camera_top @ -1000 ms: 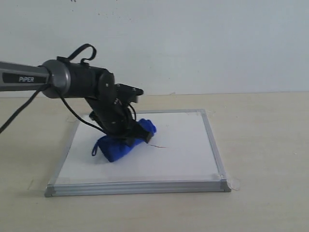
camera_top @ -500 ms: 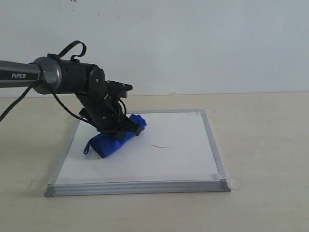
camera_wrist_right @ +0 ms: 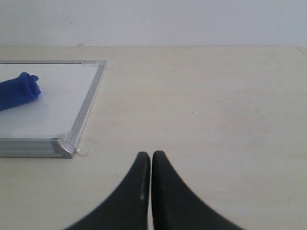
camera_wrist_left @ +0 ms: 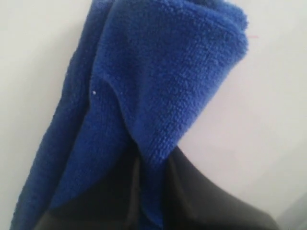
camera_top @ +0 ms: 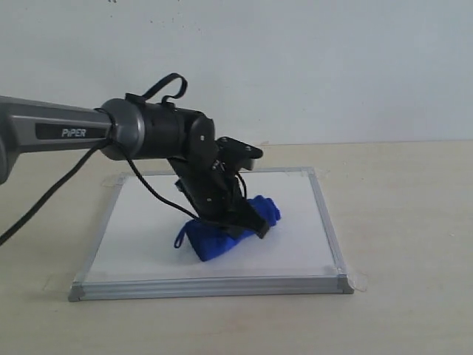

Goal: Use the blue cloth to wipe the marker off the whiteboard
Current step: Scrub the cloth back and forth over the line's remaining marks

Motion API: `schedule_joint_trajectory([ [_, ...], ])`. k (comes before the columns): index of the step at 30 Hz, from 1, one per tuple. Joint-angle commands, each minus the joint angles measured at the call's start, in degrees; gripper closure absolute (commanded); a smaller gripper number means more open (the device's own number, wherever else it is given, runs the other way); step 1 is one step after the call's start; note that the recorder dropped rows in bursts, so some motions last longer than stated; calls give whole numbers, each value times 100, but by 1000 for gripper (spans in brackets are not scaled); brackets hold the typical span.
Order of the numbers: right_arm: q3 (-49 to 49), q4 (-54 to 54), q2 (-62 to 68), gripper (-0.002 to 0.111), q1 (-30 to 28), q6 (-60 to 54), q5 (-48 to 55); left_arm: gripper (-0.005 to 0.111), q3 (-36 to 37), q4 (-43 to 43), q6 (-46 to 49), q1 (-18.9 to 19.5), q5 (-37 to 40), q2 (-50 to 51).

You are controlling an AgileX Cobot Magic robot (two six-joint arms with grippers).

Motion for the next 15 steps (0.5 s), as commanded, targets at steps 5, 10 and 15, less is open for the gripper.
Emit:
schedule_joint_trajectory([
  [5, -8, -34, -30, 107, -29, 0, -30, 103, 28, 107, 180, -296, 71, 99],
  [10, -8, -34, -30, 107, -29, 0, -30, 103, 28, 1094, -758, 282, -245, 99],
  [15, -8, -34, -30, 107, -29, 0, -30, 103, -34, 1105, -864, 1020, -201, 99],
])
